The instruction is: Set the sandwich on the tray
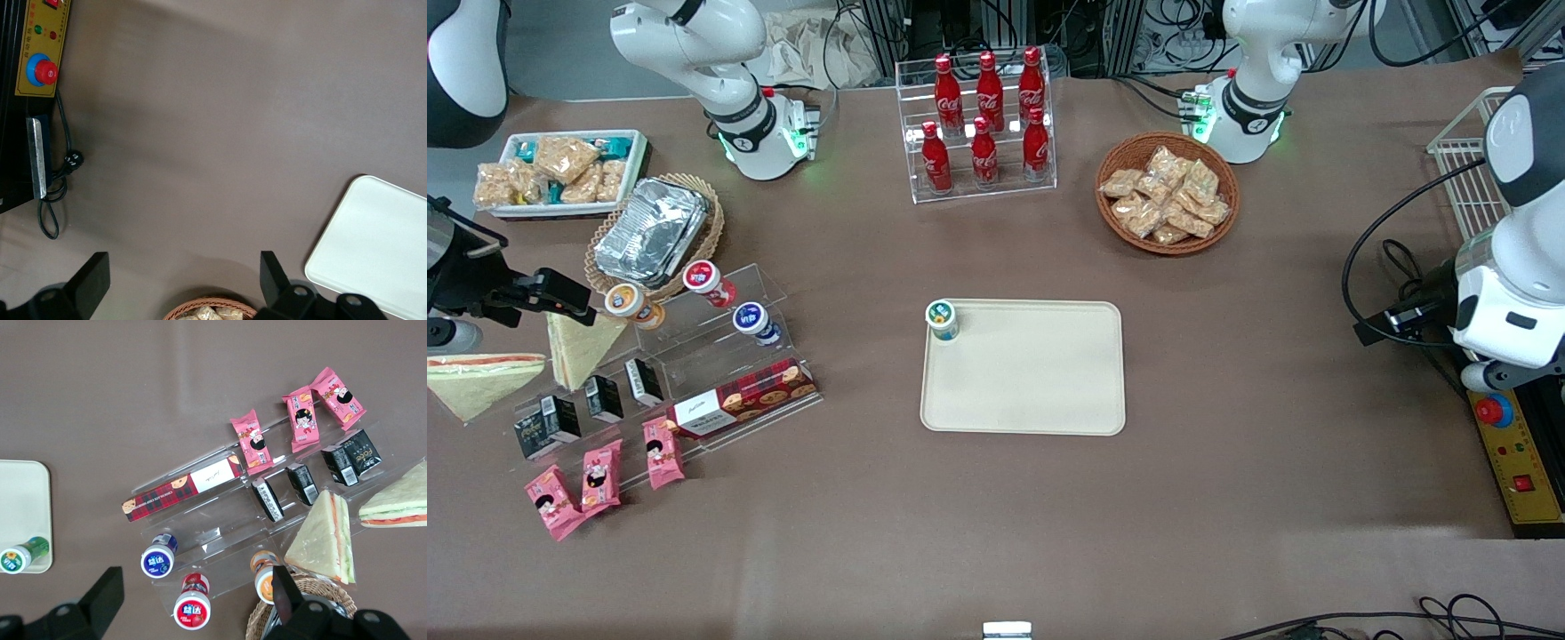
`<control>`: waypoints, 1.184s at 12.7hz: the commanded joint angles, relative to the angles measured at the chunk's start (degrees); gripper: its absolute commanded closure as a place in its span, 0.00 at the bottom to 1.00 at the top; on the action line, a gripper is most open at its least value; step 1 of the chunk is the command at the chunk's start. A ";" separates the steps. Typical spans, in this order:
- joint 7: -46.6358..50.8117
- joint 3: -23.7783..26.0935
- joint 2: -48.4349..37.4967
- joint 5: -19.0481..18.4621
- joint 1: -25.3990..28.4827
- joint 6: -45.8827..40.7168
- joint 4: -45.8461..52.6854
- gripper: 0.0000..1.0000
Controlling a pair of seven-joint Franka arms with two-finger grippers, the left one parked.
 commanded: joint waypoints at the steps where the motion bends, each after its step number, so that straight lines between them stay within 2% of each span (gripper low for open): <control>1: 0.07 -0.06 0.17 -0.42 -0.01 -0.61 0.72 0.01; 15: 0.33 -1.99 -0.27 -0.34 -1.07 -2.11 0.28 0.01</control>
